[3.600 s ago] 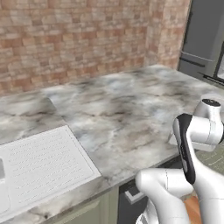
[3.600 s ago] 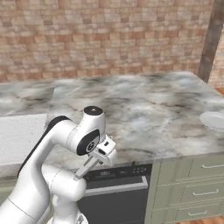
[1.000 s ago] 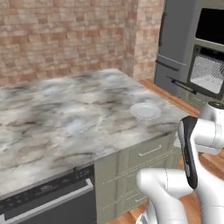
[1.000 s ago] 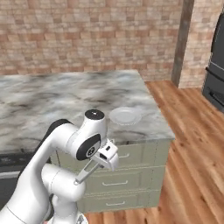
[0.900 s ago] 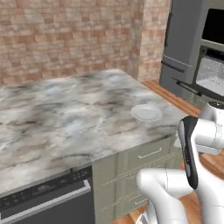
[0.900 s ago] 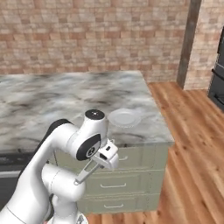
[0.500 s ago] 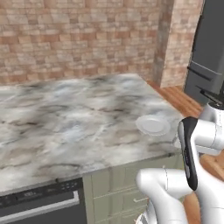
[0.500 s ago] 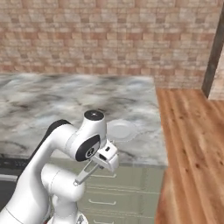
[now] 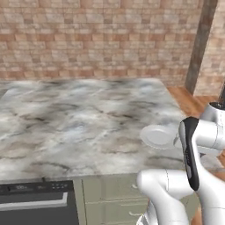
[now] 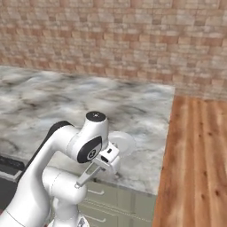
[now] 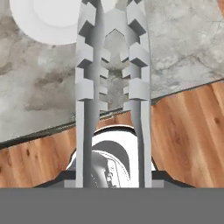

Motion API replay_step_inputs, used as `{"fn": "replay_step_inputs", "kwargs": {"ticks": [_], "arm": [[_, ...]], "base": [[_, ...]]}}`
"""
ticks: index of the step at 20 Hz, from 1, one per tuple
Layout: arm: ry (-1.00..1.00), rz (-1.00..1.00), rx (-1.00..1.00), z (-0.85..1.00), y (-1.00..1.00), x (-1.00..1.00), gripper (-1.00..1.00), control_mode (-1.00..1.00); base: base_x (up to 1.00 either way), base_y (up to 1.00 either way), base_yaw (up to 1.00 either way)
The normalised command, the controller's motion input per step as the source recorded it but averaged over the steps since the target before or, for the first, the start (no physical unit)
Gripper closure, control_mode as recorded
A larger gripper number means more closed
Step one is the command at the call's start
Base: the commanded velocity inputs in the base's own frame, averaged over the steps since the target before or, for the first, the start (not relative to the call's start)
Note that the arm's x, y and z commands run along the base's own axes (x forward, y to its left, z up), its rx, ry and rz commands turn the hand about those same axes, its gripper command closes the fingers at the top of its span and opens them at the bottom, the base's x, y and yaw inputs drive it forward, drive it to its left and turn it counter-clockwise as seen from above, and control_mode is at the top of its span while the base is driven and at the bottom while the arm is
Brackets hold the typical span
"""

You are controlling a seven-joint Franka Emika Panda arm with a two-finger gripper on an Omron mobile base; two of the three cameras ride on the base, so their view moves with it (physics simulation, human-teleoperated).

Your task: Pick up the tongs from the counter and place them near the plate next to the oven.

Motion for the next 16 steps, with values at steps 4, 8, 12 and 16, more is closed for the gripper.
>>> {"fn": "replay_step_inputs", "kwargs": {"ticks": [4,8,12,16], "arm": [[0.00,0.00,0.00,0.00,0.00,0.00,1.00,1.00],[0.00,0.00,0.00,0.00,0.00,0.00,1.00,1.00],[0.00,0.00,0.00,0.00,0.00,0.00,1.00,1.00],[0.00,0.07,0.00,0.00,-0.08,0.13,1.00,-1.00]], "base": [[0.27,-0.41,0.44],[0.03,-0.40,0.45],[0.00,-0.26,0.25],[0.01,0.00,0.03]]}}
